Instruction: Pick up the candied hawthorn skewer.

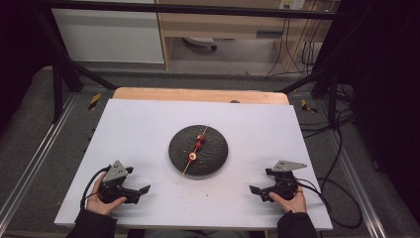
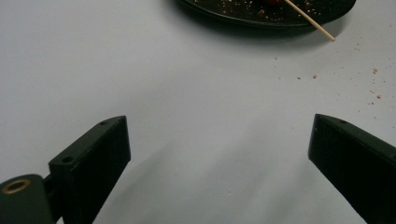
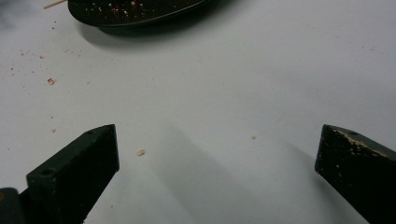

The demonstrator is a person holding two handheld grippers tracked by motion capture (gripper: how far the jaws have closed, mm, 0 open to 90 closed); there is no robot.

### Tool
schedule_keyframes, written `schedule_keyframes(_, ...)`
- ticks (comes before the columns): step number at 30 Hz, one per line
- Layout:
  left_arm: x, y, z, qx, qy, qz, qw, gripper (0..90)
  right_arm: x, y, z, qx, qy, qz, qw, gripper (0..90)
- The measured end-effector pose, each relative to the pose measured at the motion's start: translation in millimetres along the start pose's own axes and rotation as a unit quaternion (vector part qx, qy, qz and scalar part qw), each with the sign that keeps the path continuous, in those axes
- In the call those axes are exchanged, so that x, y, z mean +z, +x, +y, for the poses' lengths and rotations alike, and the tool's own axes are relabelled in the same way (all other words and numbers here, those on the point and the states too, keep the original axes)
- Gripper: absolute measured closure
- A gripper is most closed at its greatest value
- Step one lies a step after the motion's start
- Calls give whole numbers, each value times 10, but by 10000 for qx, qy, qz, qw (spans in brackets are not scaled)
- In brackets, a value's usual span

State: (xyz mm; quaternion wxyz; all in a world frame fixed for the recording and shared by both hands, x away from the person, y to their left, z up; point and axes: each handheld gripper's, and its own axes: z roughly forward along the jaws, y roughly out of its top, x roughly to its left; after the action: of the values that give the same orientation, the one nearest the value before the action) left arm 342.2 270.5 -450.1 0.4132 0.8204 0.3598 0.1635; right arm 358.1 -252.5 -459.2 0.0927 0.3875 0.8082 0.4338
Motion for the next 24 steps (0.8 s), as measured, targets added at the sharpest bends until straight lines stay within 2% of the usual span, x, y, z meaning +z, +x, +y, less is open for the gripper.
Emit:
schedule_keyframes(9,-2,-17,11,6,3,2,10000,59,-25,-14,-1,17,-85,15,10000,6)
schedule_keyframes(24,60,-116,96,69,51,12,10000,60,-31,-13,6,30,-88,6,10000,6)
